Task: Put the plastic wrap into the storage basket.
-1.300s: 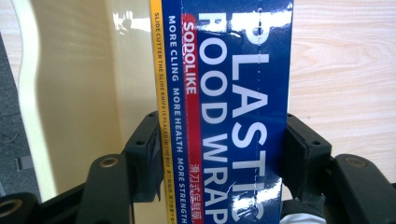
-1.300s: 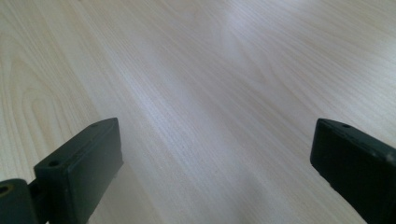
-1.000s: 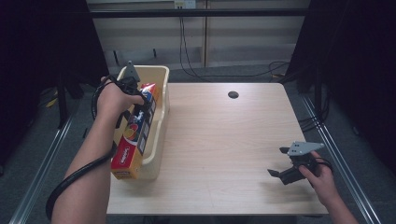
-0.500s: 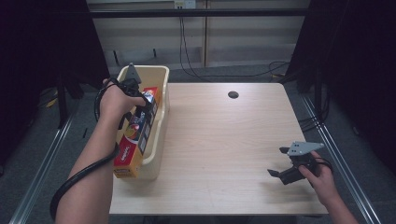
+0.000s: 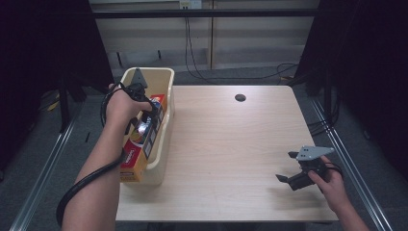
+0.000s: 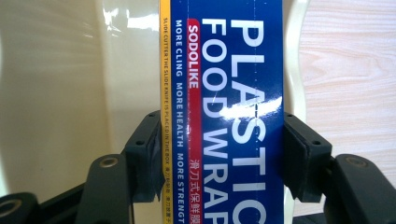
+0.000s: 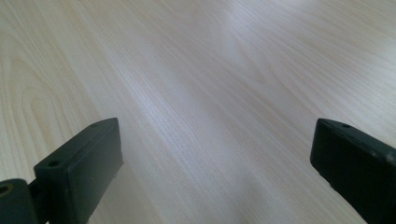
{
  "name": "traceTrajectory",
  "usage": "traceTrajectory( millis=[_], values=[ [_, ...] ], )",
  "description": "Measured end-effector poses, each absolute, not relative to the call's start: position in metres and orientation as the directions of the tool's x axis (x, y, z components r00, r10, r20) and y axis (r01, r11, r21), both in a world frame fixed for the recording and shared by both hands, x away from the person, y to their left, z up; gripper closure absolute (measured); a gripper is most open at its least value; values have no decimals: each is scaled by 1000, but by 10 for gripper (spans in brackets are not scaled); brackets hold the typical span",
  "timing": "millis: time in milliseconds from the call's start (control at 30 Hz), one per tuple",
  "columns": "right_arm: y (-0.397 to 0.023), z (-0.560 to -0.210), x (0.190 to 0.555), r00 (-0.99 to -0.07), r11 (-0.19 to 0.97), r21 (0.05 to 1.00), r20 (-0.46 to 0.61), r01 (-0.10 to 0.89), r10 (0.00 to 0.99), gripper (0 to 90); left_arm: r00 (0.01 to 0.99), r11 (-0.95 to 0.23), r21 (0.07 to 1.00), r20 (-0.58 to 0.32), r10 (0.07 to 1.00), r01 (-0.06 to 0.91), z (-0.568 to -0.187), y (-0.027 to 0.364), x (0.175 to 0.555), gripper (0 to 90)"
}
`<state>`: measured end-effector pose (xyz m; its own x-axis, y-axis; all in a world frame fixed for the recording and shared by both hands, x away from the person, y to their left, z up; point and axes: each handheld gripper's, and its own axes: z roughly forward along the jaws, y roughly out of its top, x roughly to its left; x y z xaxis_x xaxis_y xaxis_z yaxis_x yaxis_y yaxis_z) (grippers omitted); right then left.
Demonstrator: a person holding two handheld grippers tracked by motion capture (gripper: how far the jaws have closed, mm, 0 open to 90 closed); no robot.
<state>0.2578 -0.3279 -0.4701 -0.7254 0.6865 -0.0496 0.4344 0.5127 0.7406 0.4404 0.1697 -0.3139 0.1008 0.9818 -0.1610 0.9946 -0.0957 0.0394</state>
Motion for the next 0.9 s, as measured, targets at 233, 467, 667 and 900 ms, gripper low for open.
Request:
traceTrajectory(
  millis=[233,467,667,900],
  values=[
    [-328,-470,258,-727,513,740,-49,434,685,20,108,-103,38,-155,982,994,-317,168,441,403],
    [-328,-470,258,-731,516,740,-50,431,681,20,101,-97,33,-165,981,995,-321,169,442,402],
    [-328,-471,258,-730,518,740,-52,430,681,20,104,-102,24,-169,980,995,-323,168,444,402],
    [-327,-471,258,-731,518,741,-53,427,680,20,100,-97,21,-170,980,995,-328,166,445,402]
  ],
)
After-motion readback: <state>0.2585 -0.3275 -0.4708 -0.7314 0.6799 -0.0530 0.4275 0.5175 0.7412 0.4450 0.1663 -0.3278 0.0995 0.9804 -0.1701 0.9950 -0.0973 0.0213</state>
